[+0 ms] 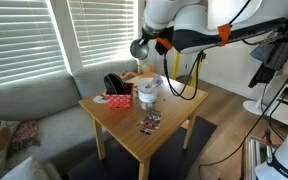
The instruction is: Pour the contents in the silver cup into the cup on the left
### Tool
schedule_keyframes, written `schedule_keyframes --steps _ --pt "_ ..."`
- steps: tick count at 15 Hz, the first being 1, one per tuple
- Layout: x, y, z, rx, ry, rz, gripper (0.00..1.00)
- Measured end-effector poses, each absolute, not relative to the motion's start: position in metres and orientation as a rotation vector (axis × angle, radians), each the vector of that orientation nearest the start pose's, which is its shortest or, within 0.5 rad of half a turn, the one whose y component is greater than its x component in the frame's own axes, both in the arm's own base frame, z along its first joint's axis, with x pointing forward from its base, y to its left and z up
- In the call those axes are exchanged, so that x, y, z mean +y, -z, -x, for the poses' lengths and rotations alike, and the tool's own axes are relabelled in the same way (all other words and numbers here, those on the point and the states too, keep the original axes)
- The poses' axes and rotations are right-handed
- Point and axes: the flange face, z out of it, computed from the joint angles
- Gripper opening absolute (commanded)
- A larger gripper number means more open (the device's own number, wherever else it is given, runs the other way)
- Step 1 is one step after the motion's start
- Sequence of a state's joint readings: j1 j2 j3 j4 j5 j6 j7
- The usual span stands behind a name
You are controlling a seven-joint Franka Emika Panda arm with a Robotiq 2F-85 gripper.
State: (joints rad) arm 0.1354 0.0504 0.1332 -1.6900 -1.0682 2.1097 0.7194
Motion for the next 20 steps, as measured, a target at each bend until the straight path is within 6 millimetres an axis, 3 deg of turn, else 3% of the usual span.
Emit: schedule_keyframes --steps 5,14,20 --pt "0.120 -0.614 -0.606 -0.064 -0.940 -2.264 0.01" --pt "0.031 -0.611 -0.607 -0.404 -0.934 -2.602 0.04" --pt "0.027 -0.610 -0.604 -0.446 -0.922 -2.637 0.01"
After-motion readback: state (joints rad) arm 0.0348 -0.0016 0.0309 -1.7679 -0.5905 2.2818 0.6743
